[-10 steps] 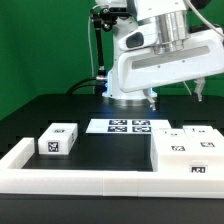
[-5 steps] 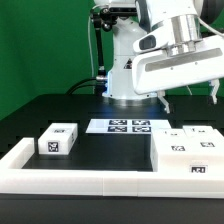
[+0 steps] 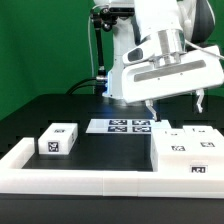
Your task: Assemble cabinet
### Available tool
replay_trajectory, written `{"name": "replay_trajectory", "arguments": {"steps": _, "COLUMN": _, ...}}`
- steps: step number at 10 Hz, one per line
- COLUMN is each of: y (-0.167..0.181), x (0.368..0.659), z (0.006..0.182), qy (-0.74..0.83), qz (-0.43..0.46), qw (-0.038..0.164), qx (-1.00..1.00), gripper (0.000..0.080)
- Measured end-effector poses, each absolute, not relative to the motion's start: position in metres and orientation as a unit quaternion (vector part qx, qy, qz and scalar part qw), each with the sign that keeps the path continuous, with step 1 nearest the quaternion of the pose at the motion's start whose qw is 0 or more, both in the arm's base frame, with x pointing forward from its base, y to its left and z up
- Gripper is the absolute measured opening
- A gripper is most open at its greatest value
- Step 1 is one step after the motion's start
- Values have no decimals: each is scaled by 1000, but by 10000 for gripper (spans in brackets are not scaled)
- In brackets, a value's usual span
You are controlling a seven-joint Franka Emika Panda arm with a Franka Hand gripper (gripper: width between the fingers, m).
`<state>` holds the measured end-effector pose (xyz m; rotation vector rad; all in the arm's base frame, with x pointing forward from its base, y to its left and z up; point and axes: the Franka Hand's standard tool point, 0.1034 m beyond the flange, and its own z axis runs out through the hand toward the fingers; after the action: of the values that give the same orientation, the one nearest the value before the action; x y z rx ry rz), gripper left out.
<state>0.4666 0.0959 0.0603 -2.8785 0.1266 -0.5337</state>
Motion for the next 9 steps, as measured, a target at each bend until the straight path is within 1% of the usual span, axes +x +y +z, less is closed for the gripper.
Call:
{"name": "replay_trajectory", "arguments": {"steps": 1, "y": 100, "x": 468, "z": 62, "qy": 56, "qz": -169, "qw": 112, "qx": -978, "gripper": 649}}
{"name": "replay_trajectory", "arguments": {"steps": 4, "y": 100, "x": 468, "z": 59, "qy": 48, "qz": -169, "qw": 111, "qx": -978, "gripper": 649}}
{"name": "replay_trajectory", "arguments": {"steps": 6, "y": 96, "x": 477, "z": 46, "qy": 47, "qz": -165, "qw": 111, "qx": -979, "gripper": 649}}
{"name": "replay_trajectory", "arguments": {"steps": 8, "y": 95, "x": 484, "z": 40, "qy": 47, "qz": -169, "qw": 111, "qx": -978, "gripper": 649}}
{"name": "replay_trajectory", "arguments": {"steps": 9, "y": 93, "x": 486, "z": 34, "qy": 50, "qz": -167, "qw": 113, "qx": -978, "gripper": 649}}
